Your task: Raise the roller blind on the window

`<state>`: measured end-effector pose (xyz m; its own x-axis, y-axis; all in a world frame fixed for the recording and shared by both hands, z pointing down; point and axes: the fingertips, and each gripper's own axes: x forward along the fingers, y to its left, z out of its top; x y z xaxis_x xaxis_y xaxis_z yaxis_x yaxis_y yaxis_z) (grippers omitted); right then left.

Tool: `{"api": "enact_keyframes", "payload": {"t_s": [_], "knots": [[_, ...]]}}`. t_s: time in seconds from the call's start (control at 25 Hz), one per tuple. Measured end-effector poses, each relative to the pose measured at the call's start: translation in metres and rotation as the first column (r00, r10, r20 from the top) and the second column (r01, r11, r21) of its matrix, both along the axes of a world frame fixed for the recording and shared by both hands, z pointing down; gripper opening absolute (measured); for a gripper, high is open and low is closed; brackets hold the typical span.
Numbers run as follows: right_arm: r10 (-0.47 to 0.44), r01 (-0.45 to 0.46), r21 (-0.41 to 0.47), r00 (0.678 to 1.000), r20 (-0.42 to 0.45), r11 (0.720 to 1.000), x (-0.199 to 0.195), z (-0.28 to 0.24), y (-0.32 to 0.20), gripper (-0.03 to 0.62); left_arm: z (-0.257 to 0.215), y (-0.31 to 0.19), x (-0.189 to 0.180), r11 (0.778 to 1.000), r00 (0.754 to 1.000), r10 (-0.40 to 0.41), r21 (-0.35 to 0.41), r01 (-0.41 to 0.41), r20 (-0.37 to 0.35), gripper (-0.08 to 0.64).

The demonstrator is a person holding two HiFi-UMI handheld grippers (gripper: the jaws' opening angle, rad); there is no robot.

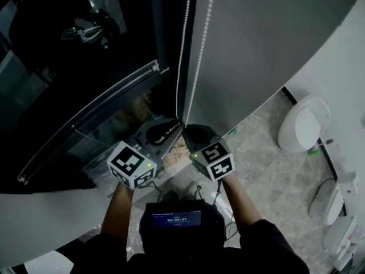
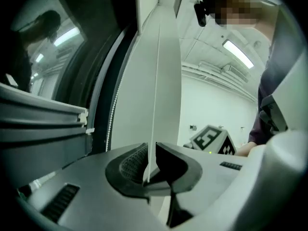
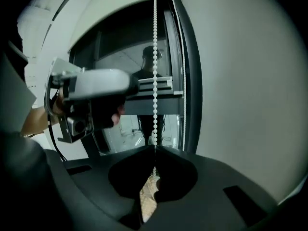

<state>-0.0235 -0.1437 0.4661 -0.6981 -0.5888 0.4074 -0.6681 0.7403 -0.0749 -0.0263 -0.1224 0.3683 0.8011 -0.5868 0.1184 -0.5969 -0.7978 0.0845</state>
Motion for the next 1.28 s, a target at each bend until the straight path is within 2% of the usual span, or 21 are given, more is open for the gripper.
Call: {"api": "enact_keyframes", "payload": {"t_s": [0.12, 0.24, 0.4, 0.44, 0.56, 0.68, 0.76, 0.84, 0.92, 1.08, 1.12, 1.24, 1.28], "knots": [[-0.008, 0.008, -0.065, 1.0, -0.003, 0.998, -0.003, 0.029, 0.007, 0.011, -0.02, 0.0, 0.008, 0.998, 1.0, 0.001, 0.057, -0.002, 0.015, 0.02], [-0.017, 0.016, -0.117, 1.0, -0.014, 0.993, -0.006, 0.053, 0.016, 0.011, -0.032, 0.0, 0.013, 0.996, 1.0, 0.004, 0.091, -0.006, 0.029, 0.061], [-0.023, 0.02, -0.15, 0.999, -0.023, 0.988, -0.009, 0.068, 0.024, 0.011, -0.046, 0.0, 0.016, 0.993, 0.999, -0.009, 0.12, 0.004, 0.04, 0.06], [-0.026, 0.022, -0.161, 0.999, -0.021, 0.987, -0.009, 0.073, 0.026, 0.011, -0.045, 0.0, 0.015, 0.992, 0.999, -0.014, 0.123, 0.008, 0.047, 0.034], [-0.03, 0.021, -0.178, 0.998, -0.05, 0.984, -0.008, 0.083, 0.03, 0.011, -0.033, -0.001, 0.011, 0.995, 0.998, -0.022, 0.096, 0.017, 0.057, 0.02], [-0.073, 0.039, -0.205, 0.984, -0.163, 0.978, -0.002, 0.103, 0.038, 0.017, -0.016, -0.001, 0.004, 0.998, 0.998, -0.049, 0.047, 0.048, 0.033, 0.018], [-0.12, 0.069, -0.238, 0.971, -0.207, 0.969, 0.001, 0.113, 0.048, 0.079, -0.007, -0.002, -0.001, 0.998, 0.998, -0.057, 0.042, 0.056, 0.034, 0.018], [-0.138, 0.088, -0.25, 0.972, -0.191, 0.964, 0.002, 0.108, 0.053, 0.112, 0.007, -0.004, -0.004, 0.998, 0.996, -0.063, 0.036, 0.06, 0.067, 0.018], [-0.124, 0.088, -0.224, 0.981, -0.15, 0.97, 0.002, 0.087, 0.05, 0.117, 0.028, -0.005, -0.007, 0.998, 0.994, -0.068, -0.006, 0.068, 0.09, 0.018], [-0.101, 0.099, -0.115, 0.995, -0.008, 0.988, -0.002, 0.018, 0.034, 0.117, 0.07, -0.007, -0.01, 0.99, 0.99, -0.085, -0.103, 0.097, 0.116, 0.018], [-0.103, 0.103, -0.08, 0.995, 0.002, 0.991, -0.003, 0.002, 0.03, 0.117, 0.075, -0.009, -0.009, 0.988, 0.99, -0.086, -0.117, 0.099, 0.115, 0.018], [-0.108, 0.109, 0.012, 0.993, -0.05, 0.994, -0.004, -0.025, 0.023, 0.117, 0.079, -0.014, -0.011, 0.985, 0.991, -0.092, -0.137, 0.105, 0.096, 0.018], [-0.104, 0.105, 0.028, 0.994, -0.033, 0.994, -0.003, -0.033, 0.021, 0.117, 0.08, -0.016, -0.012, 0.985, 0.991, -0.091, -0.138, 0.105, 0.101, 0.018]]}}
